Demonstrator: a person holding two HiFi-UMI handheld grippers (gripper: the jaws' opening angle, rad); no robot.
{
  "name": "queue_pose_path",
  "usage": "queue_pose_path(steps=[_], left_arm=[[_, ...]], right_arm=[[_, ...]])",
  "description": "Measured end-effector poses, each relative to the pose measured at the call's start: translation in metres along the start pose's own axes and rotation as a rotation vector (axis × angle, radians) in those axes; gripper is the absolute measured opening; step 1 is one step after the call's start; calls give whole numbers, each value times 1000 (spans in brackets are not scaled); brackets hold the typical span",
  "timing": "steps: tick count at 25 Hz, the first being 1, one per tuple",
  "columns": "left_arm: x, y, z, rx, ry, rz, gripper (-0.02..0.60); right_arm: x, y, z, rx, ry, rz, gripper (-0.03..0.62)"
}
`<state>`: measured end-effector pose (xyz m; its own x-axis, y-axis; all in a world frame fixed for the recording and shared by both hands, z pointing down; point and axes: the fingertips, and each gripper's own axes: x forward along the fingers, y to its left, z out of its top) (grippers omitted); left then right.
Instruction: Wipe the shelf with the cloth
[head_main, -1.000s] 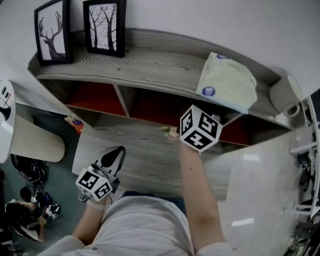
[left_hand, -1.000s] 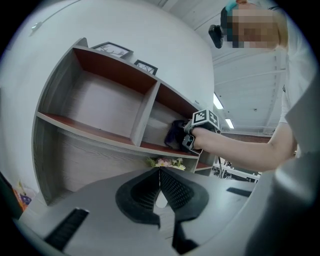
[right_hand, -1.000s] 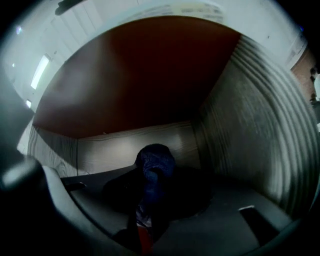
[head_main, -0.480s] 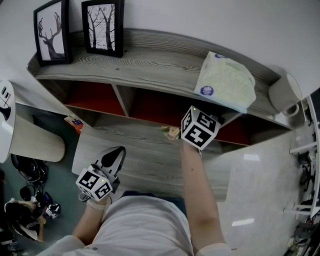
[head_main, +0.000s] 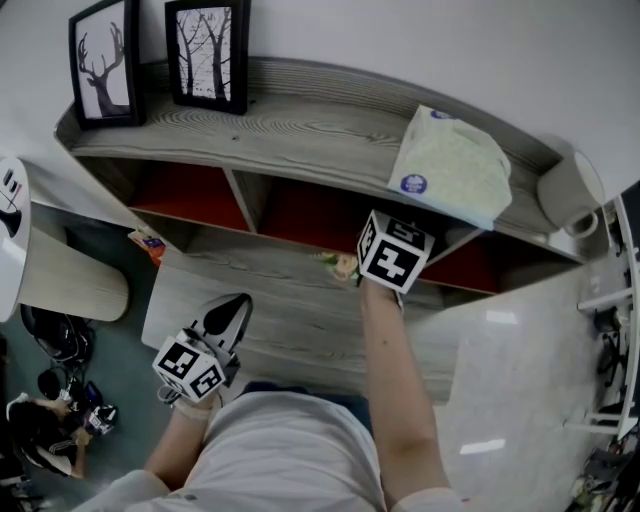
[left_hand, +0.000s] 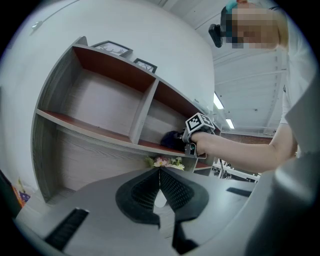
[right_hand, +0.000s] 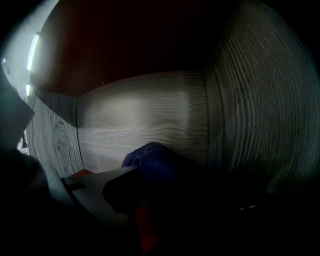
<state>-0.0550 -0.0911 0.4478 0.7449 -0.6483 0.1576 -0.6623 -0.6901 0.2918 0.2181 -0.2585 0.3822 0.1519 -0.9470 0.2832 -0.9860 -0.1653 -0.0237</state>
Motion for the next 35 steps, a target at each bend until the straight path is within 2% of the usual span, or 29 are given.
queue_pose_path(steps=[7,15,22,29,35], left_arm=[[2,-3,0,-5,-7,3,15],[-2,-1,3,-11,-21,26,15],[-19,11,0,-27,-28,75,15],[-32,21,0,-46,-41,109,15],[-40,19,5,-43,-43,124,15]], right_arm=[[5,30,-2,-57,12,70,115],[17,104,-12,-138,109,295,117],[20,162,-18,-184,167,413,118],[24,196,-21,-251,172,455,118],[16,198,-14,-252,119,471,118]])
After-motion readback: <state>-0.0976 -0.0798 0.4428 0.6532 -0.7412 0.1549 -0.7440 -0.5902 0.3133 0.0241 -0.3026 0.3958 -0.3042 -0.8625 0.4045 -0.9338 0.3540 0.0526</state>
